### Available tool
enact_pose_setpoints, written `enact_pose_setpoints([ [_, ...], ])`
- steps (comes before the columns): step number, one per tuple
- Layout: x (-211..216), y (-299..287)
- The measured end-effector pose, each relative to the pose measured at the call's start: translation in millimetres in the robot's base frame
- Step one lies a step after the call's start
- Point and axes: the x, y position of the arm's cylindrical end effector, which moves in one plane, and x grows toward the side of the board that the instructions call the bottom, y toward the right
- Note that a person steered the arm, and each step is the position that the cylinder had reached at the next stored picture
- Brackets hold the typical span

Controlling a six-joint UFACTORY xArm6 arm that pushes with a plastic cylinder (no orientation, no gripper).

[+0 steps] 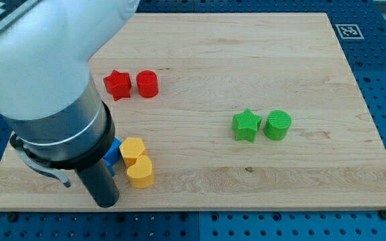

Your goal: Push the yellow heart slightly right and up

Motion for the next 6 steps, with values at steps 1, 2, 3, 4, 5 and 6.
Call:
enact_pose_setpoints([
  [1, -0.3, 1.1],
  [2, -9.2, 11.2],
  [3, -21.9, 33.4],
  [4, -28.9, 65.8],
  [5, -37.1, 86.6],
  [6, -48.0, 91.3],
])
